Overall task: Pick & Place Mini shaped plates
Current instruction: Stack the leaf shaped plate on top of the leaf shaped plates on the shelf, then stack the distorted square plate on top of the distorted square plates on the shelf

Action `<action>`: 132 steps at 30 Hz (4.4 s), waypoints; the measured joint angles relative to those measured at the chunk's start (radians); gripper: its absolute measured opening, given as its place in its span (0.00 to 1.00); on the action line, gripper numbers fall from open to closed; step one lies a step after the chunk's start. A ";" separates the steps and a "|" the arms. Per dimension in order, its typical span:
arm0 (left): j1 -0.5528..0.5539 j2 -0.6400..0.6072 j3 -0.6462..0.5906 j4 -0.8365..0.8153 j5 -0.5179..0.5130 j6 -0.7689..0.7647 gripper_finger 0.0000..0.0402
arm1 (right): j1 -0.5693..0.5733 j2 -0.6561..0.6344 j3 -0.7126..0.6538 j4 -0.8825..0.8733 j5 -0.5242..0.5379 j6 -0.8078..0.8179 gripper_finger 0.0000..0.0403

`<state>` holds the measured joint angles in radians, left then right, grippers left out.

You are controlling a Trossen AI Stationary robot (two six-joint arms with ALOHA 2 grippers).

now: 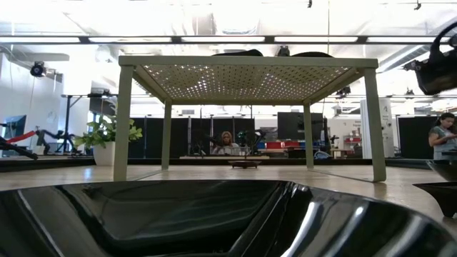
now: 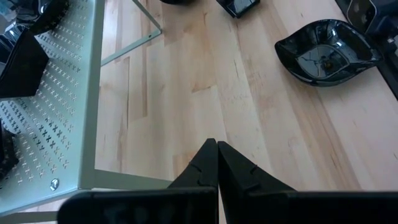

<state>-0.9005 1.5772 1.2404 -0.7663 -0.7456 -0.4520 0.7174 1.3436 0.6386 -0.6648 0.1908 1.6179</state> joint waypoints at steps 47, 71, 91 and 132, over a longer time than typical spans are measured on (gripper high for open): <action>0.003 -0.008 0.000 0.149 -0.274 -0.003 0.00 | -0.630 -0.011 0.993 -0.635 -0.103 -1.445 0.02; 0.017 -0.009 0.000 0.175 -0.315 -0.014 0.00 | -0.763 0.160 0.989 -0.579 -0.212 -1.852 0.02; 0.017 -0.009 0.000 0.175 -0.315 -0.014 0.00 | -0.766 0.207 0.988 -0.569 -0.215 -1.889 0.02; 0.016 -0.009 -0.002 0.139 -0.234 -0.035 0.00 | -0.687 0.161 1.099 -0.609 -0.162 -1.904 0.03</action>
<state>-0.8846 1.5684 1.2385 -0.6271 -0.9799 -0.4871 0.0301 1.5042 1.7373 -1.2741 0.0292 -0.2857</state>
